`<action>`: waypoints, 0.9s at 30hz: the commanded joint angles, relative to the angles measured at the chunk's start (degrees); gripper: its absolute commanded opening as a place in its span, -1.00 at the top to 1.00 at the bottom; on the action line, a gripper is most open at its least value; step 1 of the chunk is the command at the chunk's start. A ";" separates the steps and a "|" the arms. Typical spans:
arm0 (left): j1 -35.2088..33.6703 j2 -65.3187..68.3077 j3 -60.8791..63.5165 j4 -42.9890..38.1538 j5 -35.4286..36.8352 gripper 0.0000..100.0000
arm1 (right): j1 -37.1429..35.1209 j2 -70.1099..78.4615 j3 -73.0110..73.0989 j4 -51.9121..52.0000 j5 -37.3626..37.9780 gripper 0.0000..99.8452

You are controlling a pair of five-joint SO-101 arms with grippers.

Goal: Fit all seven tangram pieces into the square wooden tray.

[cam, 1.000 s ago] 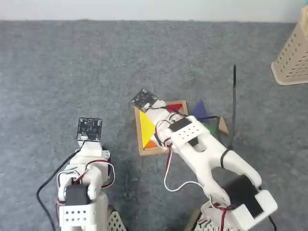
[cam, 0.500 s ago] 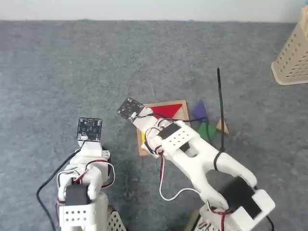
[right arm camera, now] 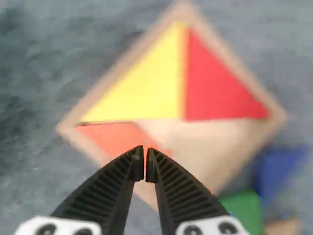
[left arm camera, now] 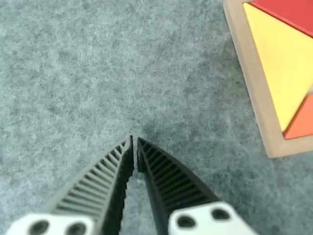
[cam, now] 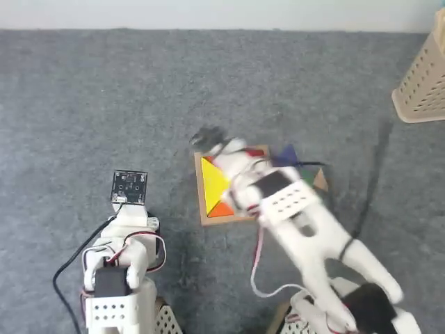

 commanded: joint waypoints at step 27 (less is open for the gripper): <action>0.18 -1.05 -0.57 0.35 -0.18 0.97 | 29.41 25.71 -23.30 8.31 -10.64 0.73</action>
